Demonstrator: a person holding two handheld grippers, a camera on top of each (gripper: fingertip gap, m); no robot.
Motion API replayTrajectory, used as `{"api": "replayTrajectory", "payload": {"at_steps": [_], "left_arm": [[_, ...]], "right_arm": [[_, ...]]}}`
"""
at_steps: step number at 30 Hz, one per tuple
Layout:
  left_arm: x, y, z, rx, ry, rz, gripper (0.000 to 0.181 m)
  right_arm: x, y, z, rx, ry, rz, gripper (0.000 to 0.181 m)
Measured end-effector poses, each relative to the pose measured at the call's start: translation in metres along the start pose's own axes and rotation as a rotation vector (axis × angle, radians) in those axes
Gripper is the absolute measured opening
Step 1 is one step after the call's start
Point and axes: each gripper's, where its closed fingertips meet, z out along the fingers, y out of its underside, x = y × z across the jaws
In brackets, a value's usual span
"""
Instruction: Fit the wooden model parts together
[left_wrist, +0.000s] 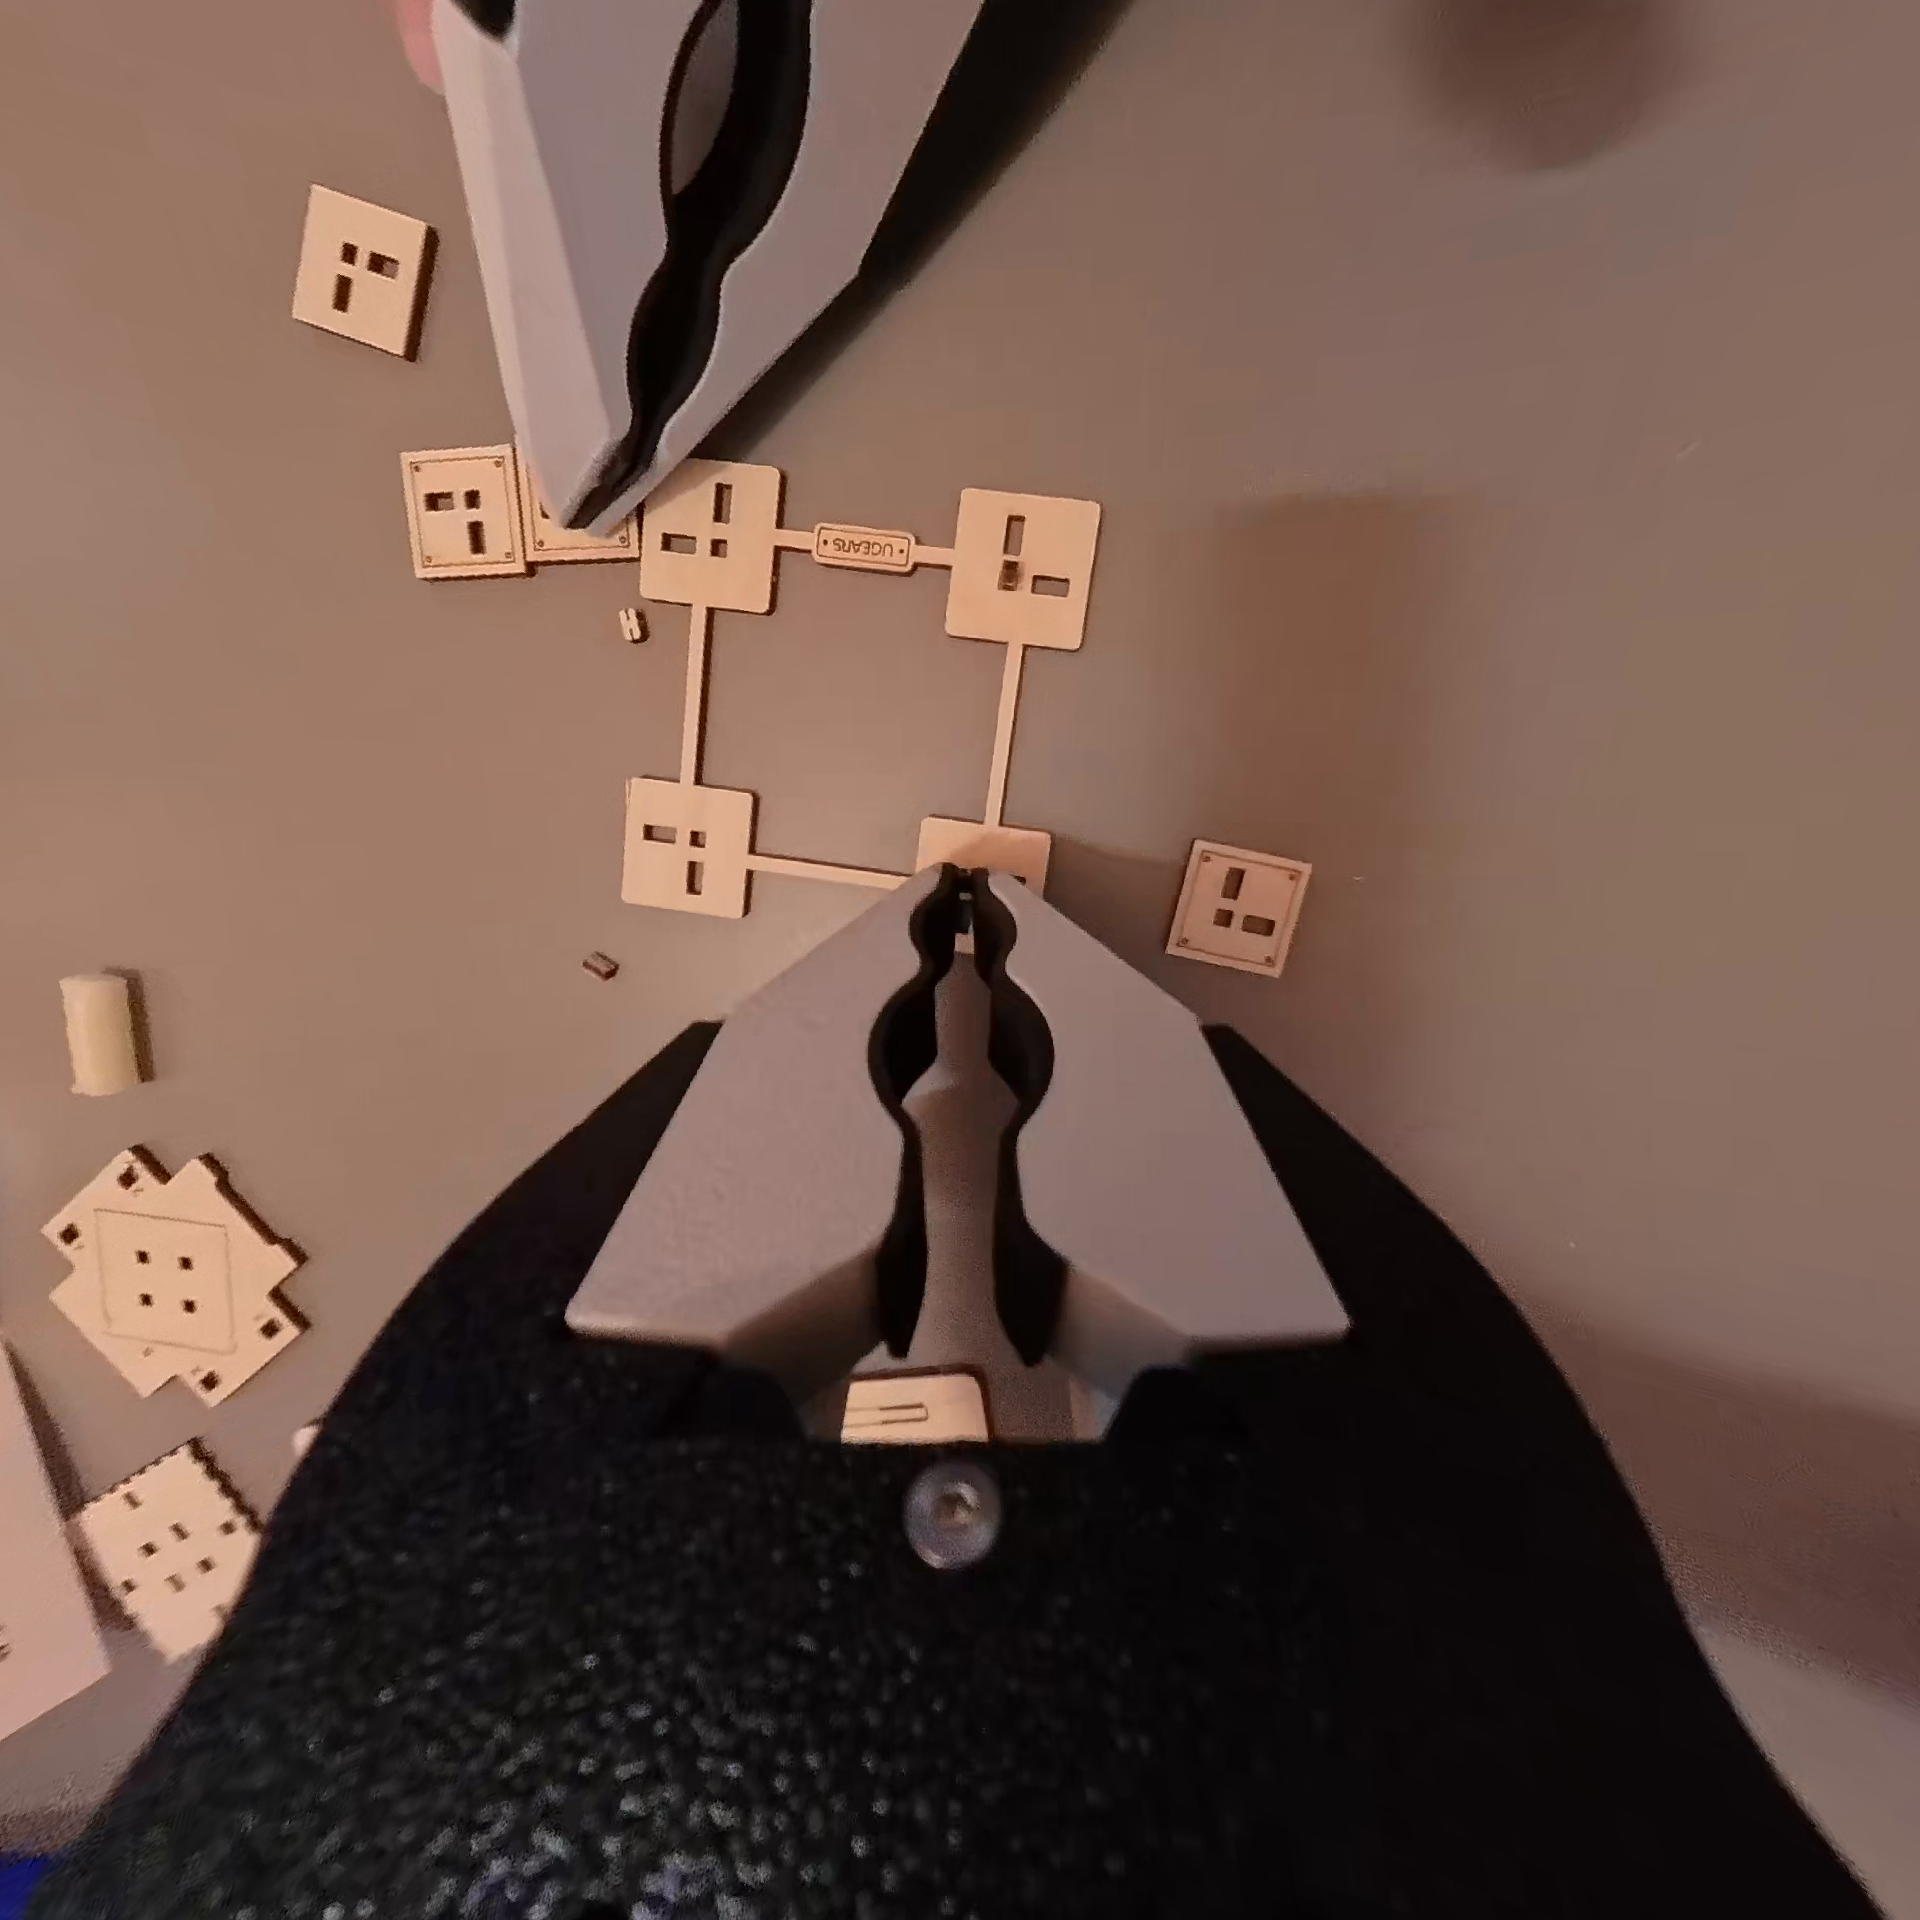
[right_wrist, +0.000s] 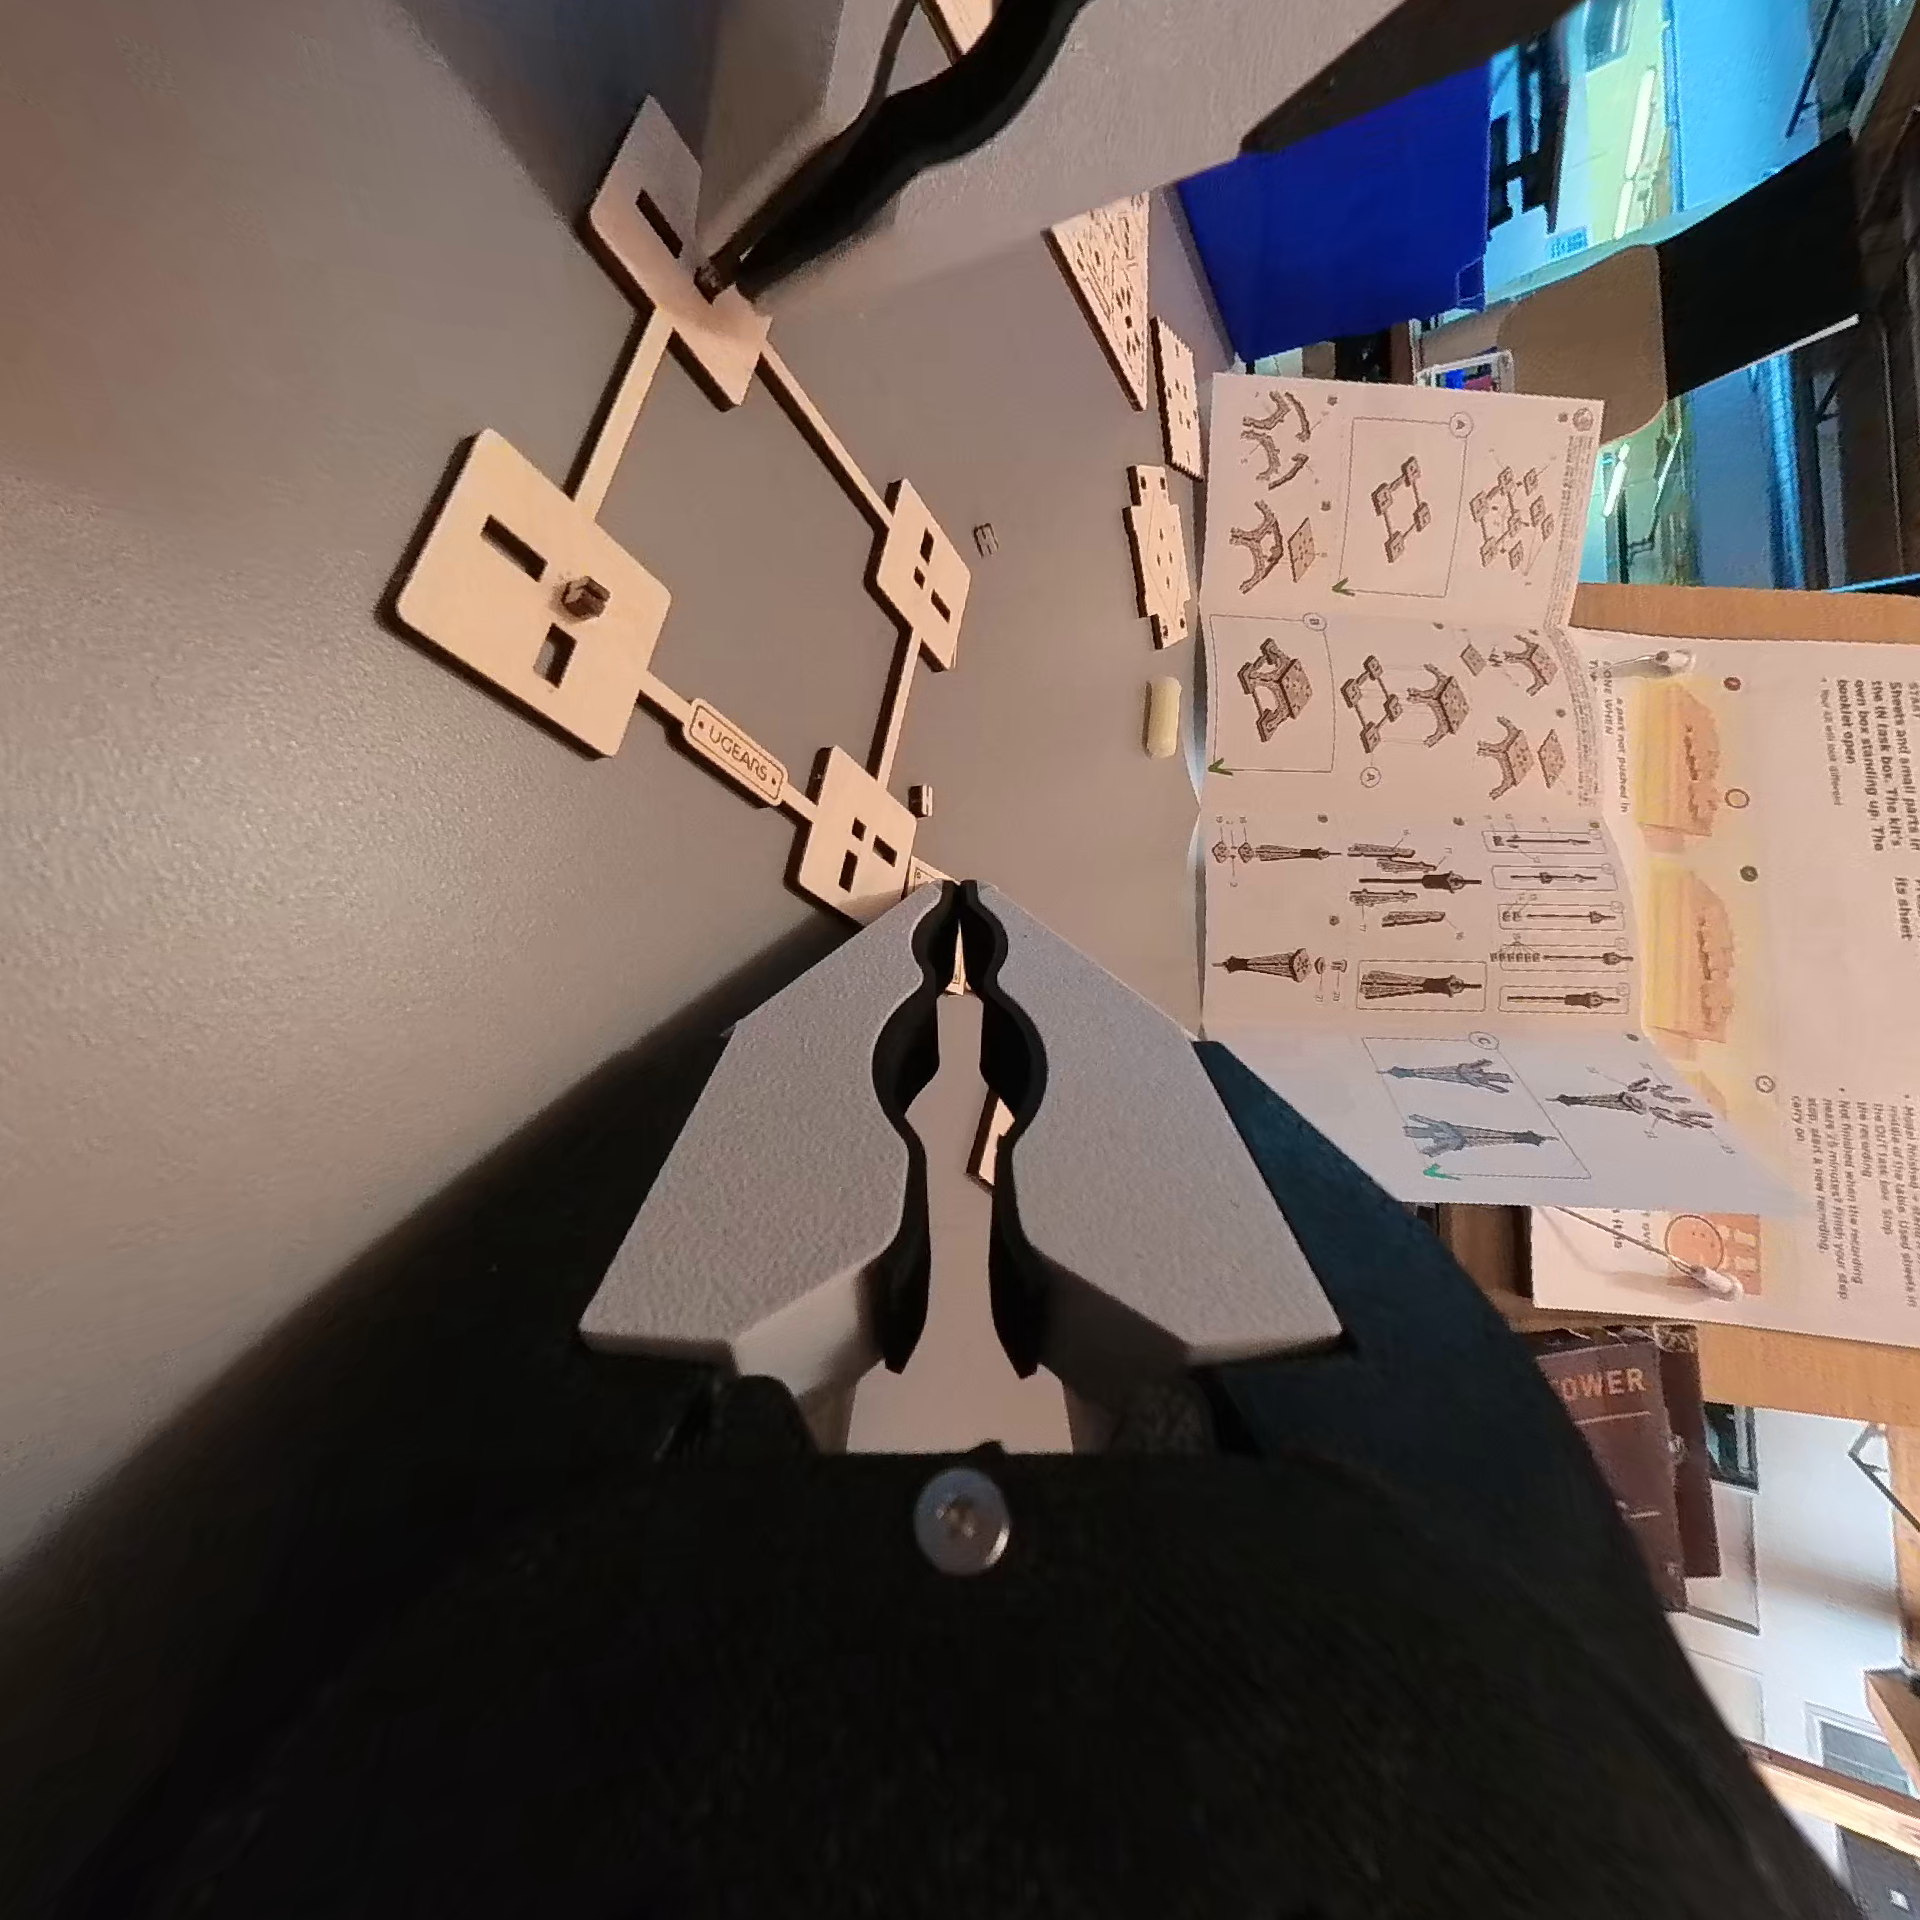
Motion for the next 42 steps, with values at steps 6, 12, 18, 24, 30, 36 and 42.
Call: {"api": "replayTrajectory", "payload": {"at_steps": [6, 12, 18, 24, 30, 36, 42], "left_arm": [[-0.0025, 0.0018, -0.0021, 0.145, -0.003, -0.051, 0.0], [-0.0034, -0.0035, -0.0063, 0.251, -0.045, -0.024, 0.0], [-0.0017, -0.0033, 0.0, 0.235, -0.112, 0.134, 0.0], [-0.0007, -0.0023, -0.0004, 0.247, -0.119, 0.161, 0.0], [-0.0001, -0.0003, -0.0012, 0.223, -0.125, 0.19, 0.0], [-0.0009, 0.0012, -0.0013, 0.145, -0.115, 0.21, 0.0], [-0.0015, 0.0026, -0.0013, -0.003, -0.09, 0.314, 0.0]], "right_arm": [[-0.0006, -0.001, -0.0008, -0.002, 0.006, -0.004, 0.0], [-0.0011, -0.0019, -0.0017, 0.001, 0.006, 0.004, 0.0], [-0.0016, -0.003, -0.0026, 0.002, 0.009, 0.004, 0.0], [-0.0024, -0.0042, -0.0035, 0.004, 0.009, 0.005, 0.0], [-0.0029, -0.0052, -0.0044, 0.002, 0.009, 0.005, 0.0], [-0.0035, -0.0066, -0.0048, 0.003, 0.011, -0.004, 0.0], [-0.004, -0.0078, -0.0052, 0.006, 0.01, -0.007, 0.0]]}}
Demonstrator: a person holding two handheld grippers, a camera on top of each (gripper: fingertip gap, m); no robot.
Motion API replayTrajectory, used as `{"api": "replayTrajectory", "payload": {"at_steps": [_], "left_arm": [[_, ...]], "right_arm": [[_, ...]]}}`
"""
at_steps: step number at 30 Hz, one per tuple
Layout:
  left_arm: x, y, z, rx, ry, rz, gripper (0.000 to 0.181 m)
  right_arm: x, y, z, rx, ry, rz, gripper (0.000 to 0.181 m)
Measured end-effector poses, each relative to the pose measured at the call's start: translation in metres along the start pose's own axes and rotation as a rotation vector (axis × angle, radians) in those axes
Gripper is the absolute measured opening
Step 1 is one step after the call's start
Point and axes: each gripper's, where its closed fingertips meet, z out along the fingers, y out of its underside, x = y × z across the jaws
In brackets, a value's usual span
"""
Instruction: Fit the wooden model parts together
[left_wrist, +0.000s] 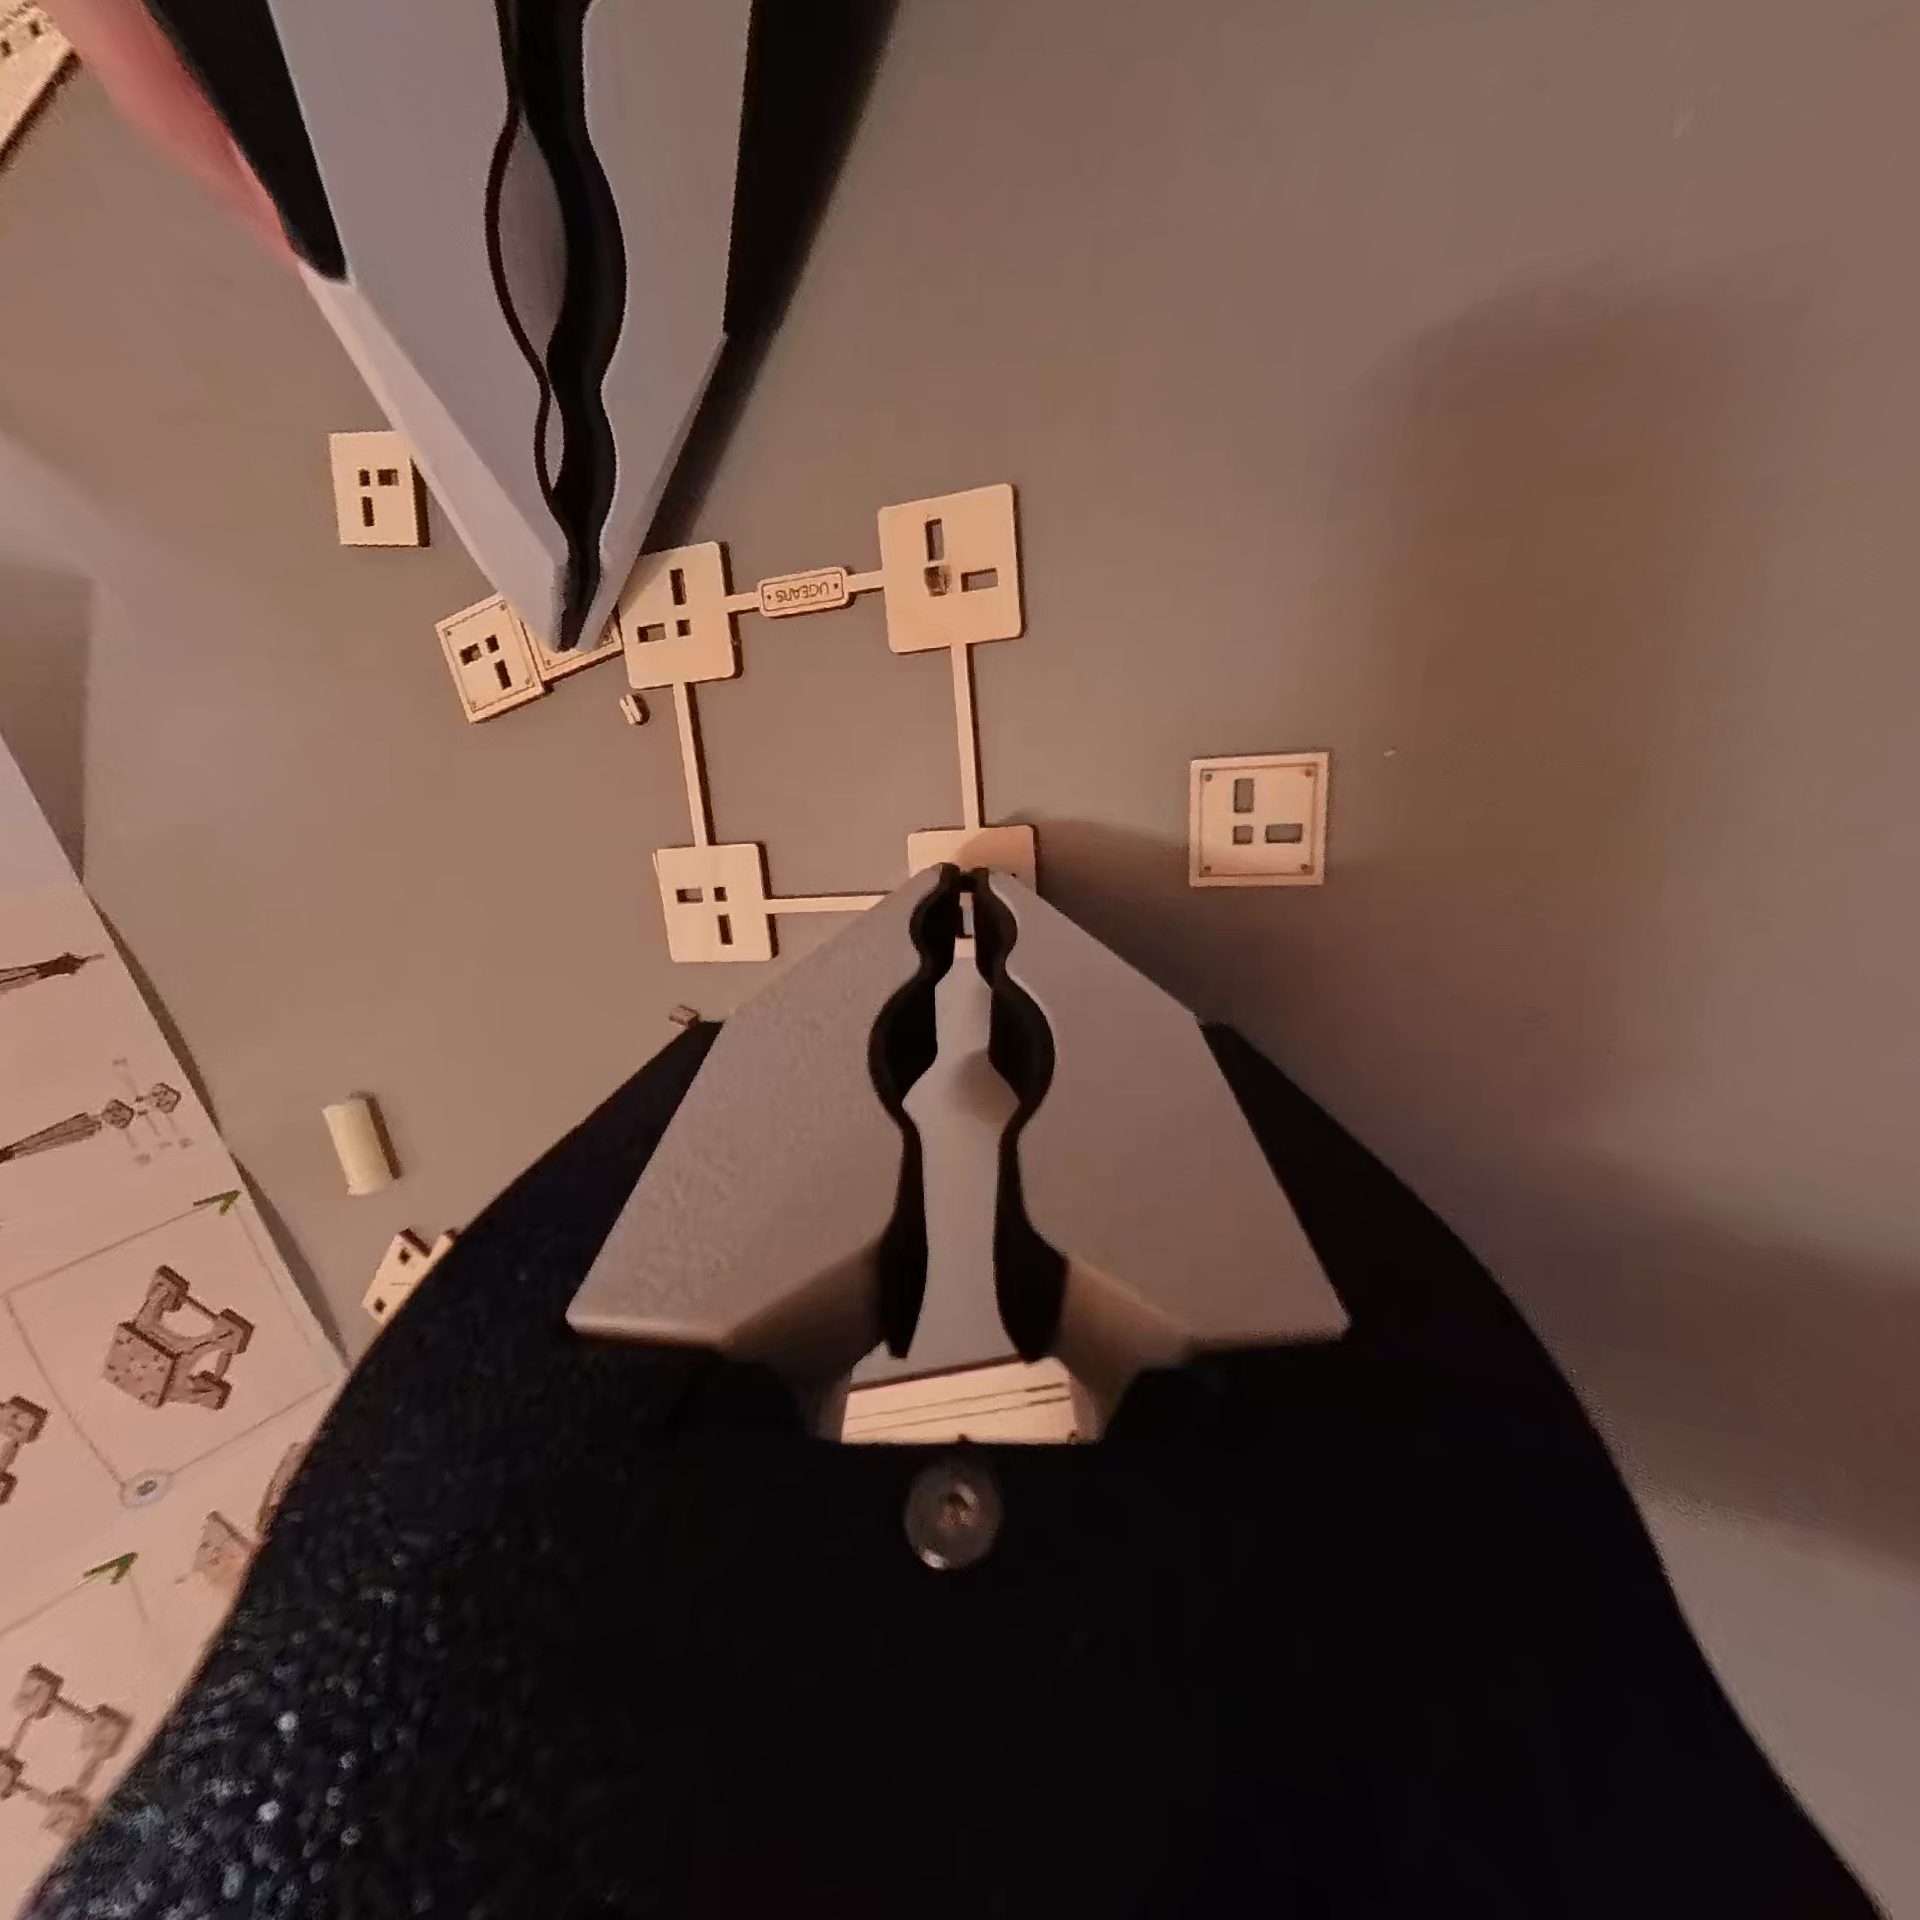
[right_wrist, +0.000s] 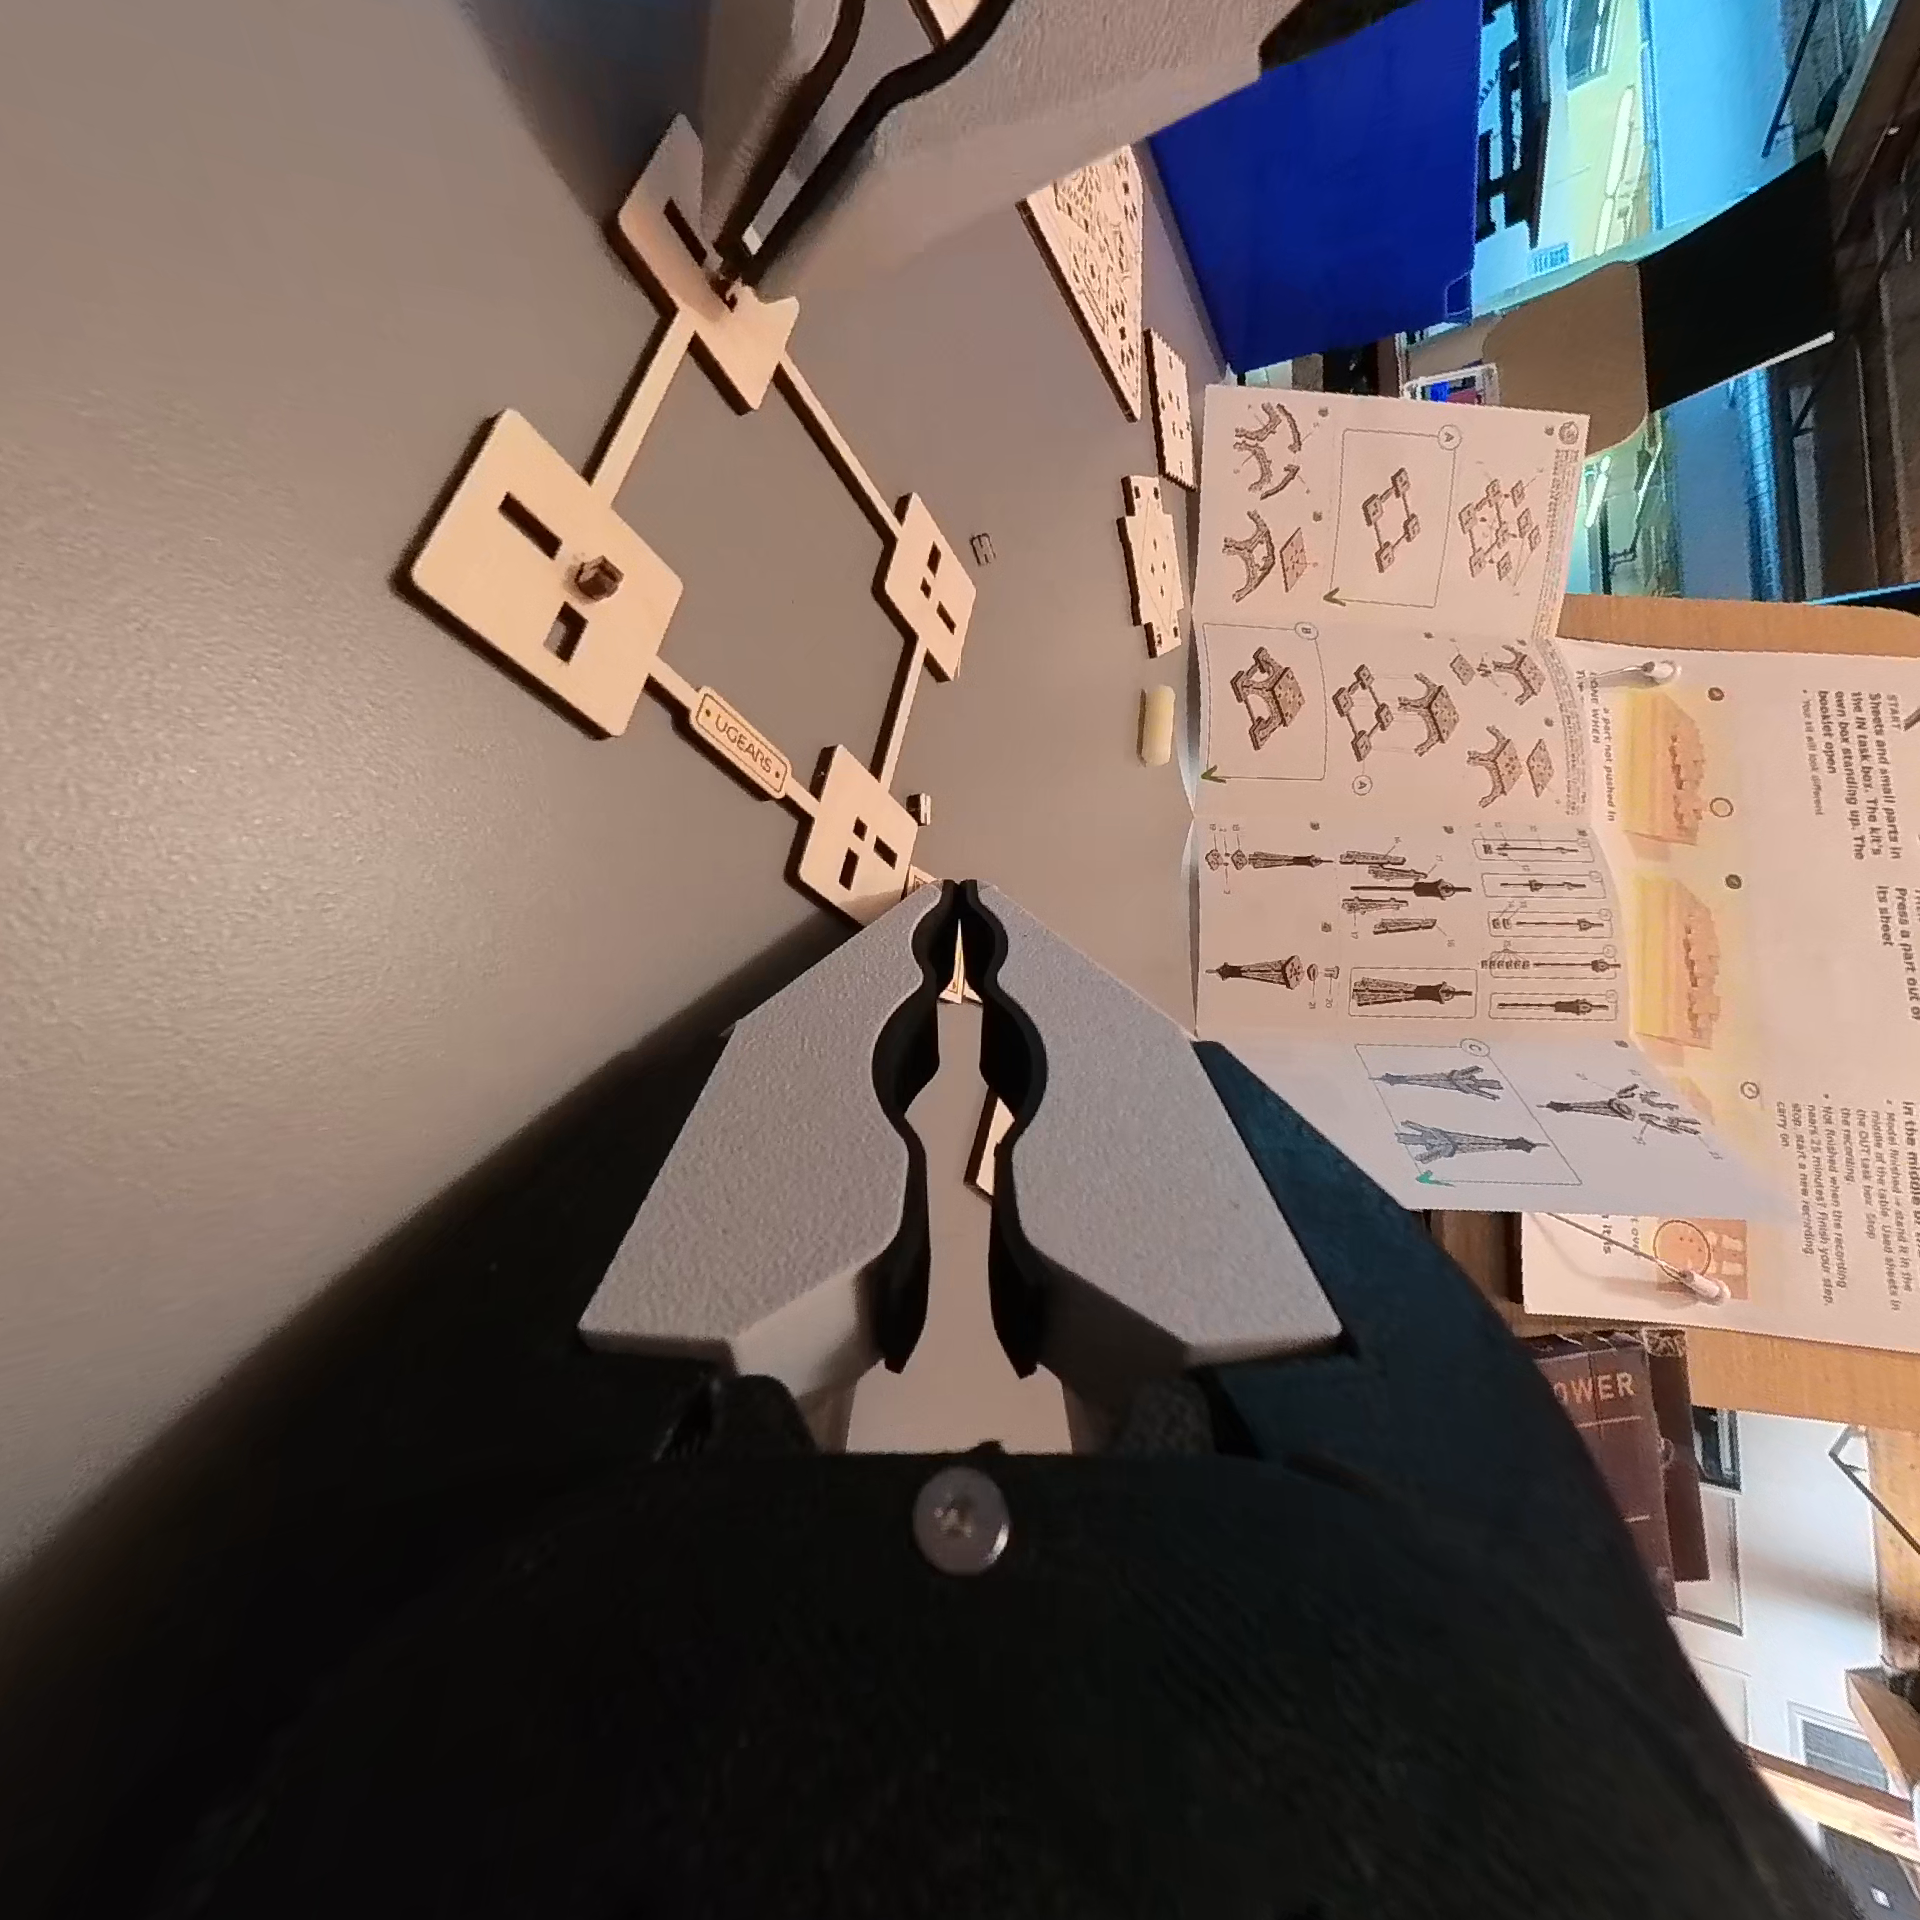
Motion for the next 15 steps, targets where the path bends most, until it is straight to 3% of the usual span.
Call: {"api": "replayTrajectory", "payload": {"at_steps": [15], "left_arm": [[0.0001, 0.0018, 0.0009, -0.025, 0.067, -0.027, 0.0]], "right_arm": [[-0.0008, -0.0022, -0.0012, 0.002, 0.004, -0.012, 0.0]]}}
